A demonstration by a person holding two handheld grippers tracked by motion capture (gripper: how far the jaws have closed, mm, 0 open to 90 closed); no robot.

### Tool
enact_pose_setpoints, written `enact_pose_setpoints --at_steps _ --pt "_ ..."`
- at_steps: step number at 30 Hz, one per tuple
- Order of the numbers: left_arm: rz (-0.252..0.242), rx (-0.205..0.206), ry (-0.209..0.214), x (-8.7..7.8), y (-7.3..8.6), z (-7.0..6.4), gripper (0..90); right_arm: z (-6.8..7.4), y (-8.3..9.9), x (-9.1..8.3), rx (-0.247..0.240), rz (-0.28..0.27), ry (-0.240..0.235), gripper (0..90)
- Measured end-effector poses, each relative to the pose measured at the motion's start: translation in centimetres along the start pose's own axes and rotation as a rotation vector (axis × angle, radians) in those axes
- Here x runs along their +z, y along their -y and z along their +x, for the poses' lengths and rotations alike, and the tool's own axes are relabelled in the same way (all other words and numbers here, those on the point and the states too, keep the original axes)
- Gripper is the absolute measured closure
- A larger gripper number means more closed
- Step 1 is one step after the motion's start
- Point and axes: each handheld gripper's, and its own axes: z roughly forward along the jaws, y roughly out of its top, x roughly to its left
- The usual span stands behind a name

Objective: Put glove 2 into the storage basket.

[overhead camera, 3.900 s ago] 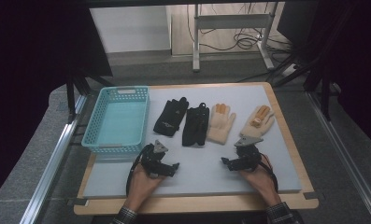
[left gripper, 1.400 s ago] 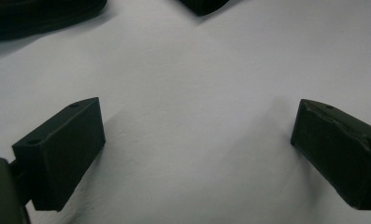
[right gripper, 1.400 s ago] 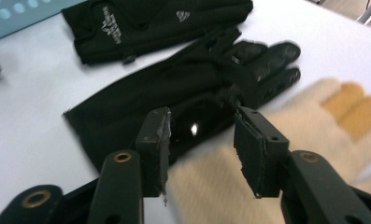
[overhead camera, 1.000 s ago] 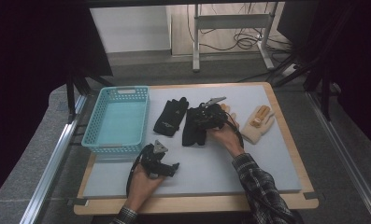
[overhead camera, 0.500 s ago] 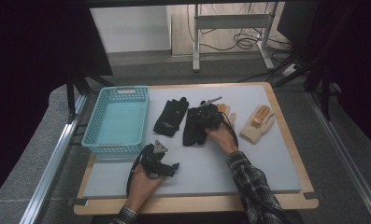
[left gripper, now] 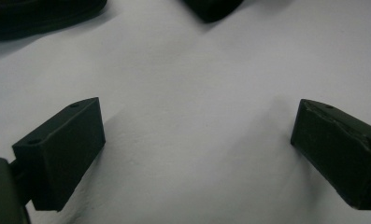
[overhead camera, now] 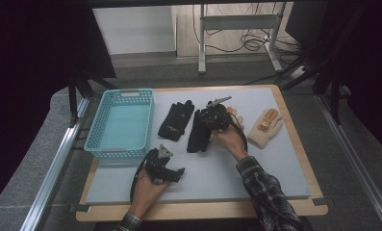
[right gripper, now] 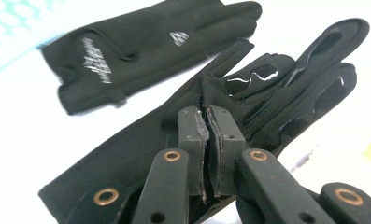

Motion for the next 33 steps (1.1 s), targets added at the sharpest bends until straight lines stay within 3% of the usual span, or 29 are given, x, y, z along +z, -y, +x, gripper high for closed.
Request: enact_pose_setpoints --at_steps 5,8,16,21,25,33 --pt "-0.001 -0.001 -0.001 0.0 0.0 0.0 3.3 1.5 -0.1 -2.8 -0.034 -0.040 -0.024 83.5" --pt "-0.001 -0.002 0.000 0.0 0.0 0.0 3.3 2.2 0.3 -4.5 -0.018 -0.066 -0.062 83.4" --pt "-0.003 -0.001 -0.002 0.0 0.0 0.0 3.3 4.4 3.1 -7.1 -0.012 -0.082 -0.125 83.3" --pt "-0.006 -0.008 -0.003 -0.1 0.0 0.0 4.0 5.6 5.6 -7.4 0.000 -0.076 -0.157 83.2" --pt "-0.001 -0.017 -0.027 -0.6 0.4 0.0 4.8 6.1 7.3 -6.8 0.015 -0.064 -0.179 83.2" --pt "0.002 0.001 -0.072 -2.3 1.4 0.3 4.7 6.7 9.3 -5.1 0.011 -0.042 -0.205 80.9"
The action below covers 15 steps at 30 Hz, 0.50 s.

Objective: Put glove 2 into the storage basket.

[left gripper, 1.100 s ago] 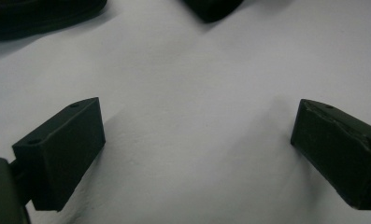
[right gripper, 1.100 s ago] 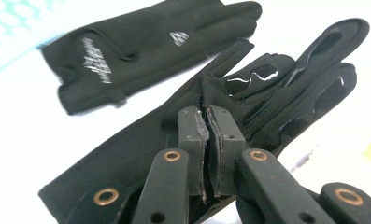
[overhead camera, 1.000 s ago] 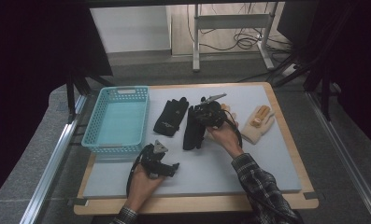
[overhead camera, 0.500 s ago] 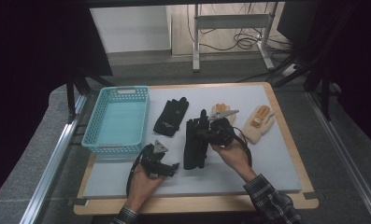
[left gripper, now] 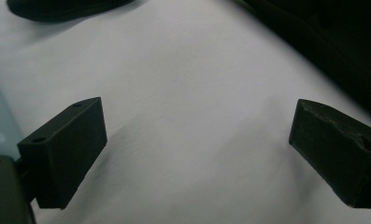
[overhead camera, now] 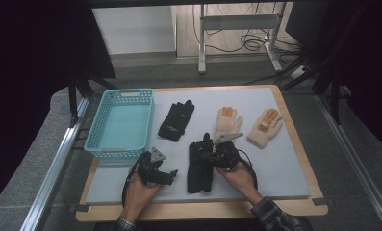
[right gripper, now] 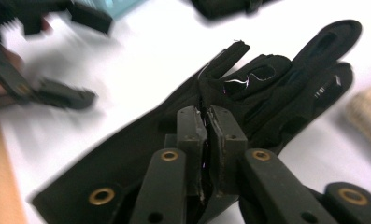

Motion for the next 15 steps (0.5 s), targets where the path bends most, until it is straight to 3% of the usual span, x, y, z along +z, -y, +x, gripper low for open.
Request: enact_pose_setpoints --at_steps 1,2,3,7,11,15 --pt "0.007 0.011 -0.012 0.1 0.2 0.0 3.7 0.0 0.5 0.3 -0.024 0.014 0.020 71.9" --pt "0.003 0.017 -0.012 0.1 0.4 0.1 3.7 0.0 0.5 0.3 -0.024 0.014 0.020 71.9" --pt "-0.015 -0.001 0.008 0.2 0.7 0.2 3.5 -0.1 0.6 0.2 -0.032 0.009 0.028 68.3" --pt "-0.002 -0.037 0.046 0.3 0.7 0.7 3.4 -0.9 -0.3 -1.1 -0.037 -0.029 0.029 50.5" --pt "-0.003 -0.039 0.046 0.3 0.8 0.7 3.4 -1.9 -1.8 -1.2 -0.028 -0.049 0.034 44.6" --pt "-0.004 -0.040 0.046 0.3 0.8 0.7 3.4 -2.8 -3.4 0.3 -0.022 -0.043 0.026 41.6"
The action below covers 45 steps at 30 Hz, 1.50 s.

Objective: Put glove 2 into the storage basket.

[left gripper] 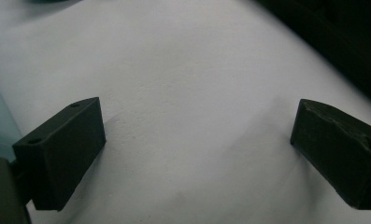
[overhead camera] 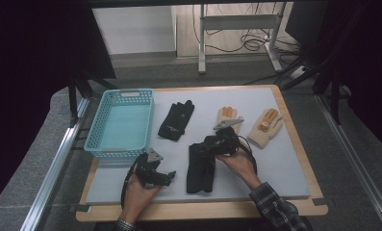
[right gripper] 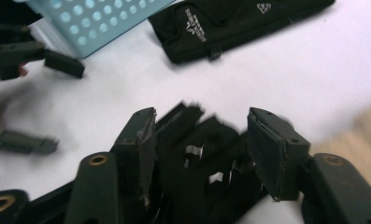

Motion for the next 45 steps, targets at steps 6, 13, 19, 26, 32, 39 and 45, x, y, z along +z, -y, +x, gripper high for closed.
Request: enact_pose_setpoints --at_steps 6,13,19,26,32,39,45 --pt "0.001 0.002 0.000 0.0 0.0 0.0 3.4 -0.9 -3.1 3.0 -0.023 0.000 0.031 38.5" --pt "-0.003 -0.001 0.001 0.0 0.0 0.0 3.4 -1.9 -6.6 6.7 -0.022 0.032 0.060 49.1" --pt "-0.004 -0.002 0.002 0.0 0.0 0.0 3.5 -2.8 -8.1 10.3 0.001 0.059 0.096 49.3" --pt "-0.005 -0.001 0.001 0.0 0.0 0.0 3.5 -3.5 -9.0 13.7 0.035 0.051 0.110 33.2" --pt "-0.005 -0.001 0.001 0.0 0.0 0.0 3.5 -3.4 -9.0 16.0 -0.016 0.123 0.177 36.5" --pt "-0.004 -0.003 0.000 0.0 0.0 0.0 3.6 -3.1 -9.2 15.9 0.027 0.139 0.186 72.2" --pt "-0.004 -0.003 0.000 0.0 0.0 0.0 3.7 -3.1 -9.0 15.7 0.033 0.133 0.165 87.1"
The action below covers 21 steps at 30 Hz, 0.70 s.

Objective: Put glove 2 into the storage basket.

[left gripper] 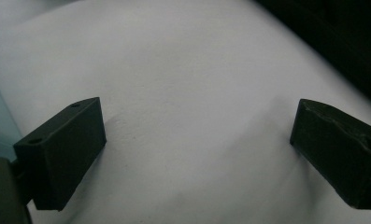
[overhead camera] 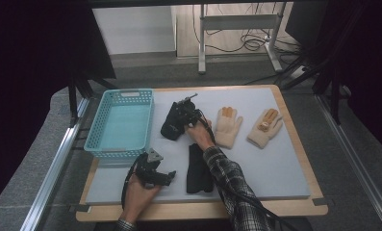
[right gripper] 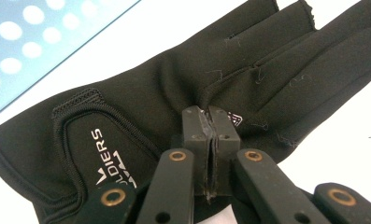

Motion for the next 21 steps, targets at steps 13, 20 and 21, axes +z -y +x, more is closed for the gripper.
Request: enact_pose_setpoints --at_steps 13,20,21 --pt "0.000 0.001 -0.001 0.0 0.0 0.0 3.7 0.0 -0.5 -4.6 -0.062 -0.063 -0.071 87.5" --pt "0.001 0.002 -0.002 0.0 0.0 0.0 3.7 0.7 -0.1 -8.6 -0.089 -0.120 -0.119 87.4" --pt "0.002 0.003 -0.002 0.0 0.0 0.0 3.7 0.8 0.1 -9.2 -0.091 -0.123 -0.129 87.4"
